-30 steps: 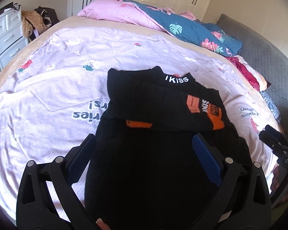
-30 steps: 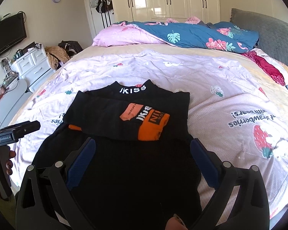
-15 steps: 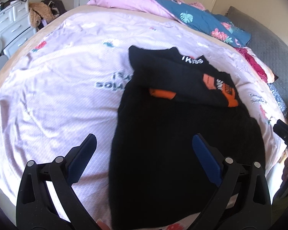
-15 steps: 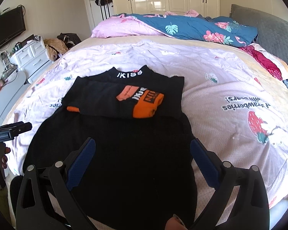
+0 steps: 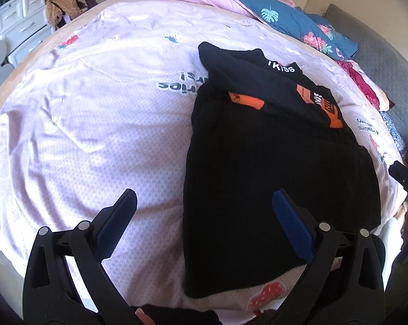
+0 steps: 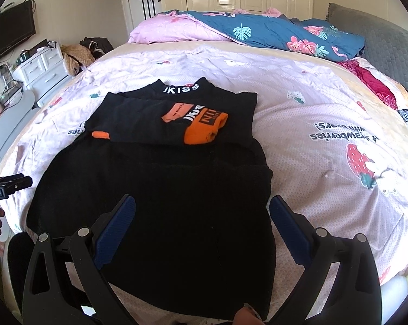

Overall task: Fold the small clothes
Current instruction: 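Move both grippers to the black shirt hem and close on it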

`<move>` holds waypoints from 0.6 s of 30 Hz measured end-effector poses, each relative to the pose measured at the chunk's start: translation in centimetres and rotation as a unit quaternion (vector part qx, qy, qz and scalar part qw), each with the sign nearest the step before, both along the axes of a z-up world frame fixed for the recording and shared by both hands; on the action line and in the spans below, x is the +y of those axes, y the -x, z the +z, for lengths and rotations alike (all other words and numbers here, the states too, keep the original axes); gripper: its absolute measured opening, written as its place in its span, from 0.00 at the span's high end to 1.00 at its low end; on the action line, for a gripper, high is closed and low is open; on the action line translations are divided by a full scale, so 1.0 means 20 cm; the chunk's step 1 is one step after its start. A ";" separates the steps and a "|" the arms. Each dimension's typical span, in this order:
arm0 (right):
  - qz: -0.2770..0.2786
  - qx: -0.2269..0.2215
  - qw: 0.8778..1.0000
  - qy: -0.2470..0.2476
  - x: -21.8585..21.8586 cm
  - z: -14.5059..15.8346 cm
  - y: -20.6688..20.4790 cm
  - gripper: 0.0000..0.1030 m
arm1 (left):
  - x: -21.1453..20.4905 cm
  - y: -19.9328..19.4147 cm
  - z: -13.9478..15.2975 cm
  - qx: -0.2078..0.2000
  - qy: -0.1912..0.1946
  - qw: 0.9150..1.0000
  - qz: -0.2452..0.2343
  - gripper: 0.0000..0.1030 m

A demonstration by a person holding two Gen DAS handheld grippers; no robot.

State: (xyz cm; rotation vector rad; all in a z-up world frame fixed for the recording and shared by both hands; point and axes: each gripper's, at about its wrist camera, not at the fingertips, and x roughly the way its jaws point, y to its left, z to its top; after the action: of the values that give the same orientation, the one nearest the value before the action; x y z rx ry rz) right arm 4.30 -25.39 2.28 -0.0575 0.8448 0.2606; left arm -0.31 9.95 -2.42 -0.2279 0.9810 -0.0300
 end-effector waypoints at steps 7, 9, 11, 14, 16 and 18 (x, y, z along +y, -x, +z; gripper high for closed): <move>-0.006 0.012 1.000 0.009 -0.05 -0.05 0.04 0.04 | 0.00 0.08 -0.05 0.018 0.022 1.000 -0.010 0.45; -0.007 0.016 1.000 0.010 -0.06 -0.07 0.05 0.04 | 0.01 0.10 -0.08 0.025 0.030 0.999 -0.012 0.50; -0.008 0.021 1.000 0.013 -0.08 -0.09 0.06 0.04 | 0.01 0.12 -0.10 0.032 0.035 0.999 -0.014 0.50; -0.009 0.029 0.999 0.018 -0.11 -0.12 0.09 0.04 | 0.01 0.14 -0.13 0.046 0.047 0.998 -0.018 0.50; -0.011 0.039 0.999 0.017 -0.14 -0.15 0.11 0.04 | 0.01 0.15 -0.16 0.054 0.051 0.997 -0.022 0.50; -0.012 0.049 0.999 0.014 -0.16 -0.18 0.13 0.04 | 0.00 0.17 -0.19 0.060 0.053 0.996 -0.025 0.50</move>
State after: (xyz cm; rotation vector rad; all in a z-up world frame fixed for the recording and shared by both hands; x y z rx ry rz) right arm 1.79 -28.61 -1.27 -0.0601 0.9459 0.2304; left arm -3.63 9.90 -6.14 -0.3065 1.1063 -0.1154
